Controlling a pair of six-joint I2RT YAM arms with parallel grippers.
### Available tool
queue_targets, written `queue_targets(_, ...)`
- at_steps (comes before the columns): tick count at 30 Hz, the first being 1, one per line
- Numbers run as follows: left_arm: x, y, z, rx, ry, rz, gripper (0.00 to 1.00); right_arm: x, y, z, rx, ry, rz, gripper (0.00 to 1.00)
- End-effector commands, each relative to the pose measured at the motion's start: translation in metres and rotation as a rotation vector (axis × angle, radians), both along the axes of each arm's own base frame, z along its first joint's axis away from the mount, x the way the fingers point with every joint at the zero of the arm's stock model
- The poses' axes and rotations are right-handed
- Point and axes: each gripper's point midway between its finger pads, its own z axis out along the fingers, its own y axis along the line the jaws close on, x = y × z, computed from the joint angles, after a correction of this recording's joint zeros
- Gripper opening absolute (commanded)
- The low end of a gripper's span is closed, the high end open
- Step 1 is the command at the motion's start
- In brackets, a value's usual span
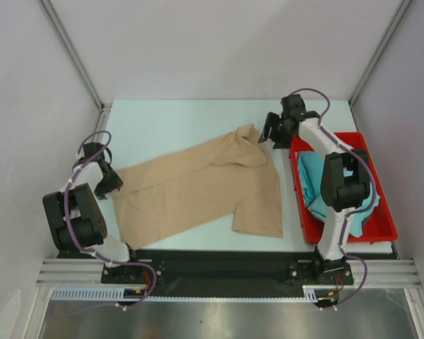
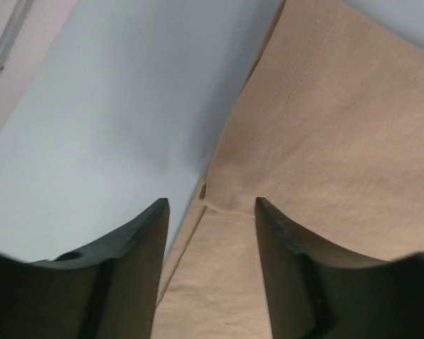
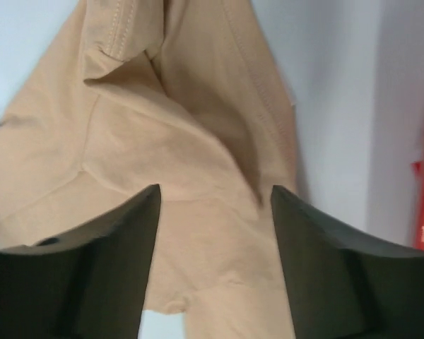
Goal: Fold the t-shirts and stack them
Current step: Fold the tshirt
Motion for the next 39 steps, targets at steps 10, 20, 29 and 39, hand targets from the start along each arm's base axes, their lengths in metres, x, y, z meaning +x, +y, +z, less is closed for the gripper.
queue_targets(10,0.035,0.015,0.04,0.035,-0.222,0.002,0.67,0.12,0.017,0.05,0.033,-0.29,0.044,0.81)
queue_targets(20,0.066,0.017,0.028,-0.111,-0.274,-0.044,0.45,0.134,0.031,0.012,0.212,-0.158,-0.108,0.63)
queue_targets(29,0.072,0.016,0.014,-0.16,-0.248,-0.014,0.43,0.137,0.037,-0.022,0.378,-0.031,-0.287,0.56)
queue_targets(39,0.072,0.011,0.005,-0.188,-0.232,-0.013,0.41,0.146,0.044,-0.04,0.487,0.028,-0.375,0.45)
